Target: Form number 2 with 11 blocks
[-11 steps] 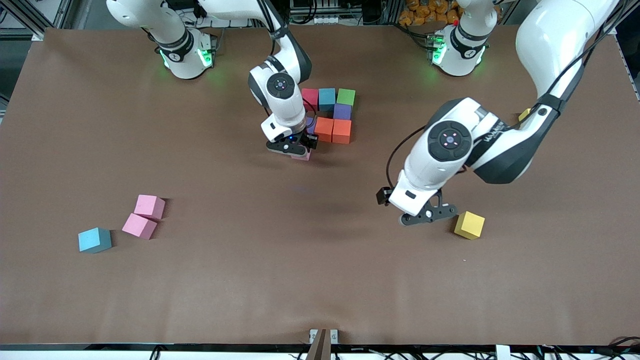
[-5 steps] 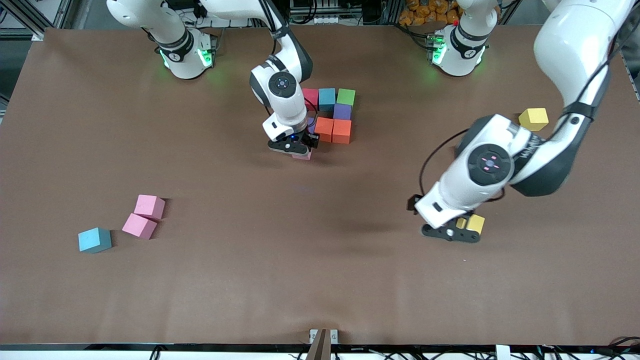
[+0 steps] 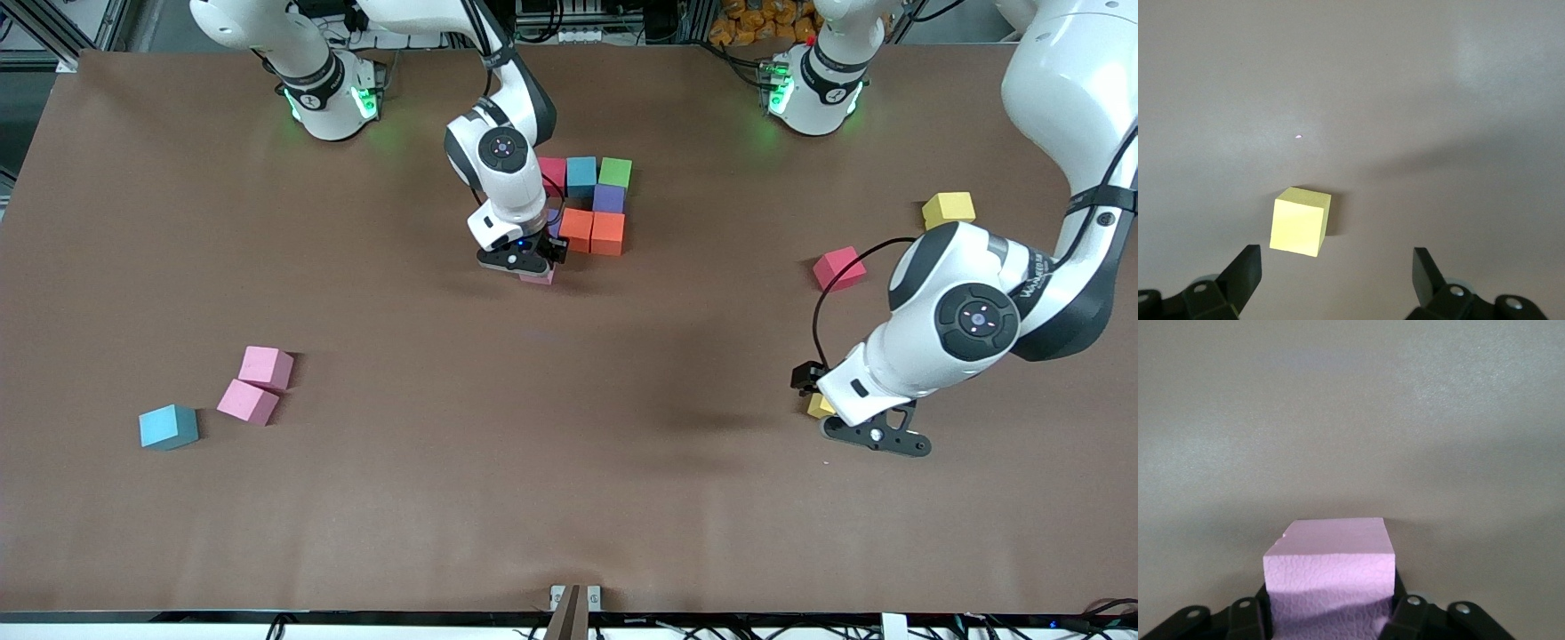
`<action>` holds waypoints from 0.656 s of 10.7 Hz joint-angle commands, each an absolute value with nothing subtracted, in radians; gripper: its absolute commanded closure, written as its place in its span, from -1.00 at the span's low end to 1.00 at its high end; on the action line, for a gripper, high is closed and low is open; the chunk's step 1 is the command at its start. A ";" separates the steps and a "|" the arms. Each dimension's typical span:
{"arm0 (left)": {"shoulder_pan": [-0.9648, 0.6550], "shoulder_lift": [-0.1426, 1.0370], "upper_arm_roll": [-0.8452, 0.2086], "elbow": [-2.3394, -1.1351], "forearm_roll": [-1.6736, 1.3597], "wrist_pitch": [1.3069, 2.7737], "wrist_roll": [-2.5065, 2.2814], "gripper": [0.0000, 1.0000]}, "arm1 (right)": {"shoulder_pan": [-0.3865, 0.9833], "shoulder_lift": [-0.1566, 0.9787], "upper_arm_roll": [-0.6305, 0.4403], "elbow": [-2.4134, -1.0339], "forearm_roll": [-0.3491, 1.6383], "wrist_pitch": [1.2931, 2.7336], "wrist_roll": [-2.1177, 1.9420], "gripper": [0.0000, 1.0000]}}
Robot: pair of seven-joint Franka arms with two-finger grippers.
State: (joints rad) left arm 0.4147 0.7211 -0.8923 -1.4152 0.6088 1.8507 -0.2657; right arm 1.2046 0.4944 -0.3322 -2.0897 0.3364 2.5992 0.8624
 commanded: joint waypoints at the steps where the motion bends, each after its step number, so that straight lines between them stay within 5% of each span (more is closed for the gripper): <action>1: 0.465 0.703 -0.893 -1.433 0.618 1.836 -0.146 -1.00 | 1.226 0.526 -0.341 -2.080 0.341 2.617 0.887 -1.00; 7: 0.537 0.758 -0.884 -1.465 0.615 1.836 0.036 -1.00 | 1.172 0.491 -0.341 -2.075 0.344 2.605 0.873 -1.00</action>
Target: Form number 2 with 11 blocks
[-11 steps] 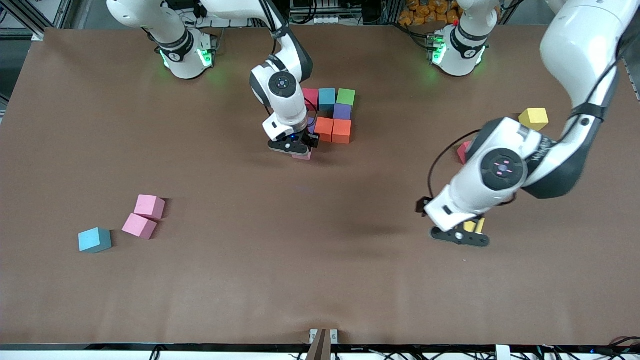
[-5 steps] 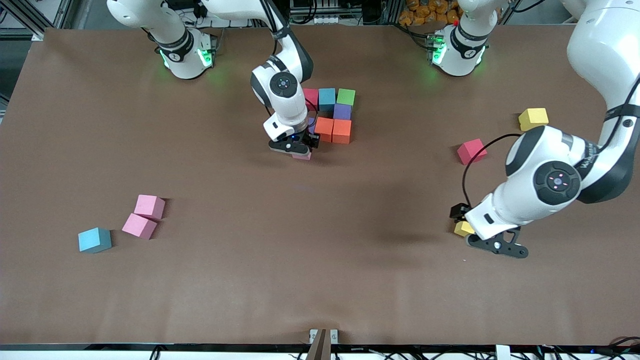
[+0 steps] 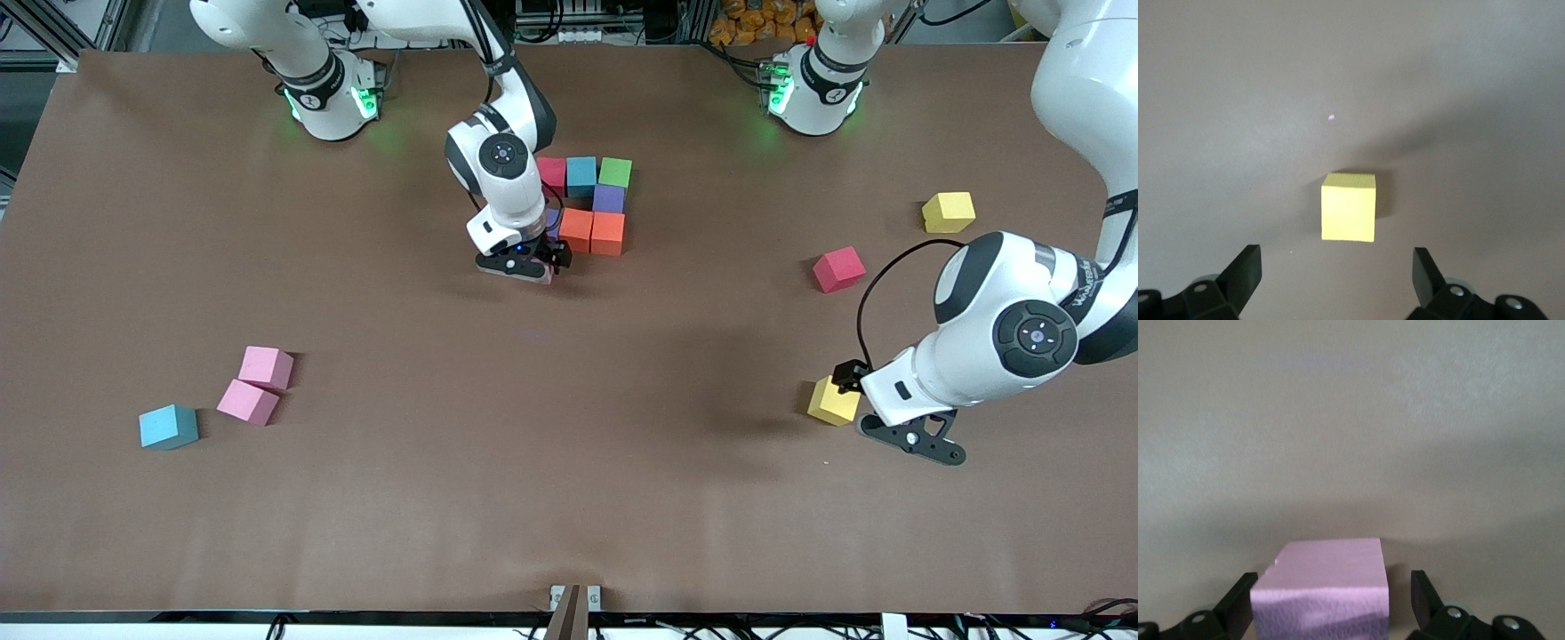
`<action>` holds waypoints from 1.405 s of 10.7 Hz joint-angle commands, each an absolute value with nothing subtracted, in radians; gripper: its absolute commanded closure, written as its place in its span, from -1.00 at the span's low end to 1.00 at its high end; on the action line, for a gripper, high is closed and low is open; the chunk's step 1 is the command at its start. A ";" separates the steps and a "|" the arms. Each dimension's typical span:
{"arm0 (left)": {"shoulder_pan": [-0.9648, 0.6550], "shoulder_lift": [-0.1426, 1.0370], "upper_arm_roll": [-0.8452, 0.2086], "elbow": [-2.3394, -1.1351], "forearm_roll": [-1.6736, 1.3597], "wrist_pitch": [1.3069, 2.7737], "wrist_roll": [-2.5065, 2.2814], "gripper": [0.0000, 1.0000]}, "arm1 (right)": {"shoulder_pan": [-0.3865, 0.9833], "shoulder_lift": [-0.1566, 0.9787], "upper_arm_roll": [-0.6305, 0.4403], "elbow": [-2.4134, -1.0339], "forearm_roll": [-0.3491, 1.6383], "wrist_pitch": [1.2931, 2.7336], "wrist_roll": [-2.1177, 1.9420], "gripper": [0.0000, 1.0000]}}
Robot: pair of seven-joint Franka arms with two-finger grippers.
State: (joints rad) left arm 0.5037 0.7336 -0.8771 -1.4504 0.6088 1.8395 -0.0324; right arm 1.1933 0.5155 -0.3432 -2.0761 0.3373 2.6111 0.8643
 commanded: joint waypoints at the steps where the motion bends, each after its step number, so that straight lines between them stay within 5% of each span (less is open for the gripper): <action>1: 0.538 0.770 -0.876 -1.466 0.615 1.836 0.060 -1.00 | 1.148 0.474 -0.339 -2.074 0.345 2.599 0.871 -1.00; 4: 0.540 0.824 -0.873 -1.493 0.614 1.836 0.046 -1.00 | 1.048 0.422 -0.337 -2.065 0.345 2.567 0.748 -1.00; 10: 0.508 0.851 -0.833 -1.496 0.632 1.871 -0.147 -1.00 | 0.660 0.345 -0.341 -1.885 0.337 2.173 0.121 -1.00; 15: 0.408 0.851 -0.715 -1.493 0.632 1.954 -0.143 -1.00 | 0.476 0.347 -0.373 -1.861 0.247 2.080 0.009 -1.00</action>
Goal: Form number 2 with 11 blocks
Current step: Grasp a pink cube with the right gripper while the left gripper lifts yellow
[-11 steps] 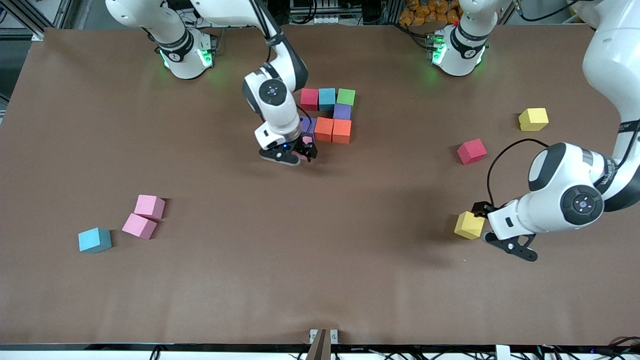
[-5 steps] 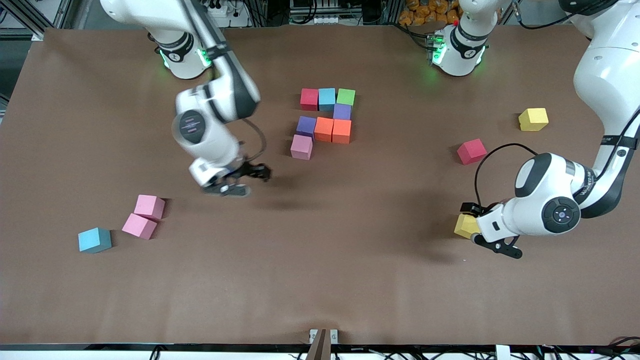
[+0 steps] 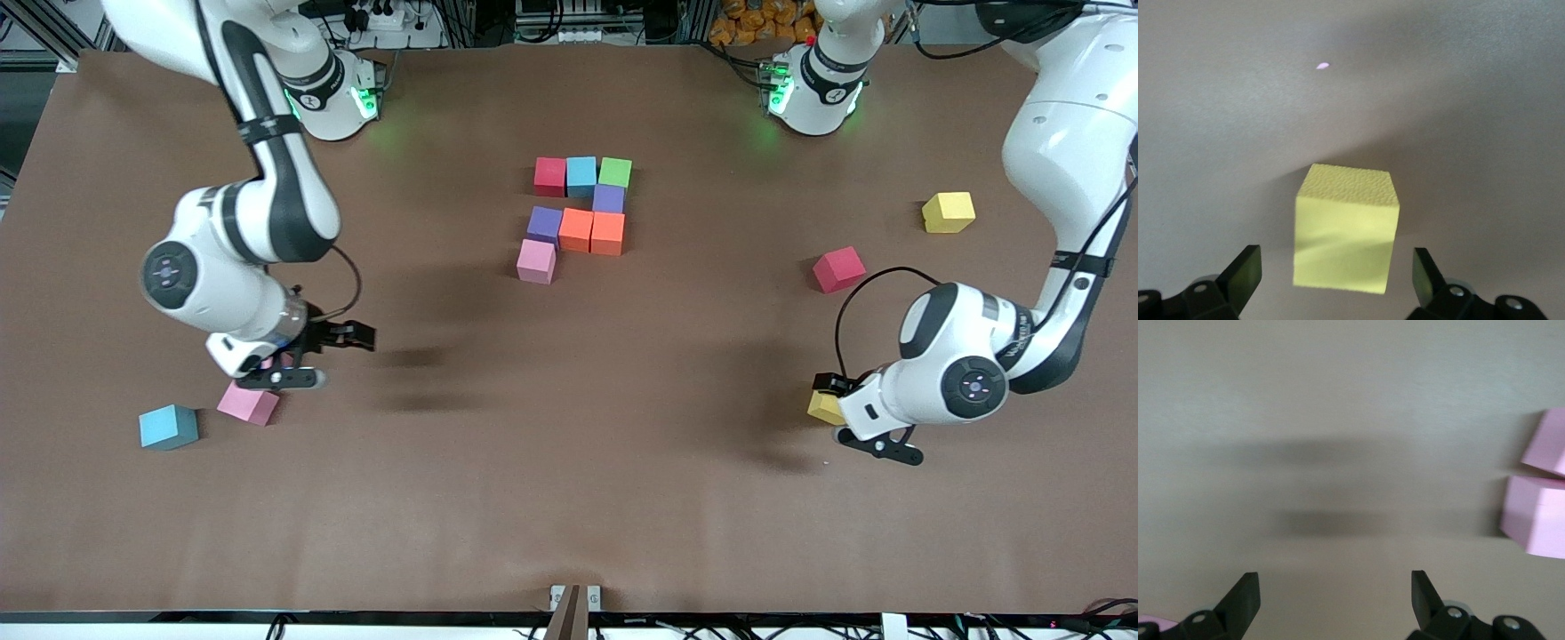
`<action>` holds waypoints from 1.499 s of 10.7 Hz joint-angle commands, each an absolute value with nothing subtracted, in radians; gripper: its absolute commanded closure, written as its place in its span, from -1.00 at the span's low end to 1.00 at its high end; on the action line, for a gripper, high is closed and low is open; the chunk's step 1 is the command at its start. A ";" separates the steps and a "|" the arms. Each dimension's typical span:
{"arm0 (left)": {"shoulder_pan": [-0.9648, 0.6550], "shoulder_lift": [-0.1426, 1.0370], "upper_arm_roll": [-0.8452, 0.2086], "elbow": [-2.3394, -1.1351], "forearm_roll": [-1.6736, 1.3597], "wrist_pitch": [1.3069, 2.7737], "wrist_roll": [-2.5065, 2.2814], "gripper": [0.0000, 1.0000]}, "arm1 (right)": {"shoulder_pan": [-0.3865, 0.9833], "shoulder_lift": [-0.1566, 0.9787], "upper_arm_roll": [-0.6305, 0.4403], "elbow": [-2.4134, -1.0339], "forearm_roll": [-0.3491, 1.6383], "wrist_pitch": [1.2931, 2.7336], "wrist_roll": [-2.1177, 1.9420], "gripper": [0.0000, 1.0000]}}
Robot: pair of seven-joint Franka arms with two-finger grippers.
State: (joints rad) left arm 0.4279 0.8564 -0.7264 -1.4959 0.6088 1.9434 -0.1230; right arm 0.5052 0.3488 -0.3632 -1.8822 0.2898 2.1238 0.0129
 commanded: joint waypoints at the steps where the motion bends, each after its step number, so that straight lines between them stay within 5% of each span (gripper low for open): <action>1: 0.407 0.853 -0.713 -1.496 0.634 1.954 -0.138 -1.00 | 0.451 0.348 -0.399 -1.864 0.221 2.074 0.002 -1.00; 5: 0.407 0.859 -0.710 -1.519 0.702 1.960 -0.120 -1.00 | 0.301 0.391 -0.403 -1.867 0.196 2.117 -0.107 -1.00; 10: 0.413 0.888 -0.709 -1.531 0.727 1.974 -0.048 -0.89 | 0.271 0.514 -0.399 -1.879 0.274 2.232 -0.115 -1.00; 12: 0.407 0.890 -0.709 -1.525 0.736 1.974 -0.006 -0.42 | 0.279 0.520 -0.396 -1.919 0.310 2.284 -0.115 -1.00; 14: 0.399 0.888 -0.709 -1.520 0.741 1.974 0.005 0.54 | 0.285 0.531 -0.394 -1.936 0.345 2.298 -0.115 -1.00; 16: 0.376 0.885 -0.713 -1.516 0.735 1.974 -0.012 0.74 | 0.284 0.537 -0.384 -1.966 0.345 2.351 -0.117 -1.00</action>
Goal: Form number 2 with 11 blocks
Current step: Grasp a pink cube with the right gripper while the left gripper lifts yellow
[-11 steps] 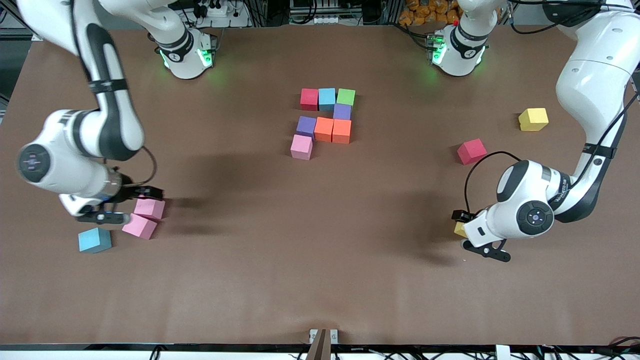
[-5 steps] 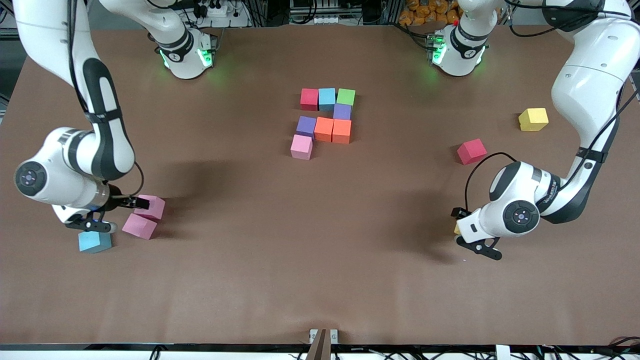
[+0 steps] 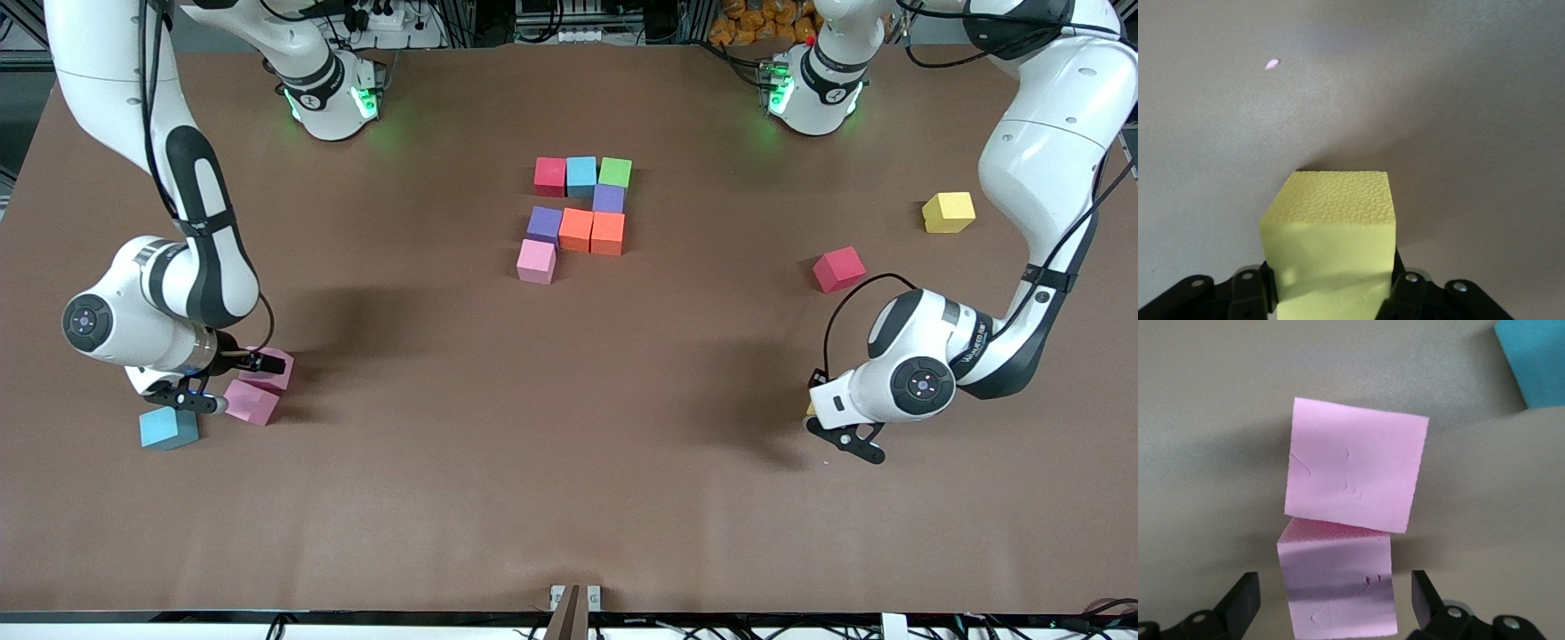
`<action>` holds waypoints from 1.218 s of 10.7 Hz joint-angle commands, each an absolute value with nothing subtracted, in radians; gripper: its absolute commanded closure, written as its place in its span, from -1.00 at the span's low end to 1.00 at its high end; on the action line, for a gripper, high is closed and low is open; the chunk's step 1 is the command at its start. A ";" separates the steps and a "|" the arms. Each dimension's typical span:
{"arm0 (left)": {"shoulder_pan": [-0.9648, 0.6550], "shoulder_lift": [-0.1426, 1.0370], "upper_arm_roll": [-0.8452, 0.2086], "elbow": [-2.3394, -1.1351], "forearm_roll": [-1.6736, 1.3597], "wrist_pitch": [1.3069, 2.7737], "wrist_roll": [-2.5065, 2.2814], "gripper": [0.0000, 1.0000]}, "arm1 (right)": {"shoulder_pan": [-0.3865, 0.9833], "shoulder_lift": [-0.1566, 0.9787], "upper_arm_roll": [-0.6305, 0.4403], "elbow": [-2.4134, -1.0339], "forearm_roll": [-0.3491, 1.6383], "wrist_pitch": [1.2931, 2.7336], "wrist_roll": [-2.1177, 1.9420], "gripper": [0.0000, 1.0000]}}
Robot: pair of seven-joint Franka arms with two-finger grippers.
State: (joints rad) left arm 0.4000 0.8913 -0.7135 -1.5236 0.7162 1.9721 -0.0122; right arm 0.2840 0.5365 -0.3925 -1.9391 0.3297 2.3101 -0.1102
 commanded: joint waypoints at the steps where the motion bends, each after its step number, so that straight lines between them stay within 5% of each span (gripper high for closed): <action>1: 0.355 0.884 -0.721 -1.505 0.726 1.973 -0.041 0.74 | 0.284 0.537 -0.382 -1.971 0.345 2.359 -0.117 -1.00; 3: 0.310 0.881 -0.779 -1.502 0.721 1.970 -0.205 0.72 | 0.284 0.538 -0.380 -1.971 0.345 2.361 -0.139 -1.00; 4: 0.258 0.877 -0.788 -1.496 0.719 1.962 -0.301 0.72 | 0.284 0.541 -0.380 -1.971 0.345 2.361 -0.155 -0.85; 8: -0.010 0.881 -0.712 -1.378 0.553 1.953 -0.538 0.72 | 0.285 0.543 -0.382 -1.967 0.345 2.359 -0.204 0.20; 9: -0.084 0.881 -0.675 -1.350 0.523 1.954 -0.595 0.72 | 0.288 0.538 -0.382 -1.959 0.344 2.352 -0.210 0.33; 13: -0.358 0.881 -0.496 -1.278 0.343 1.985 -0.773 0.72 | 0.327 0.486 -0.382 -1.901 0.344 2.190 -0.183 0.49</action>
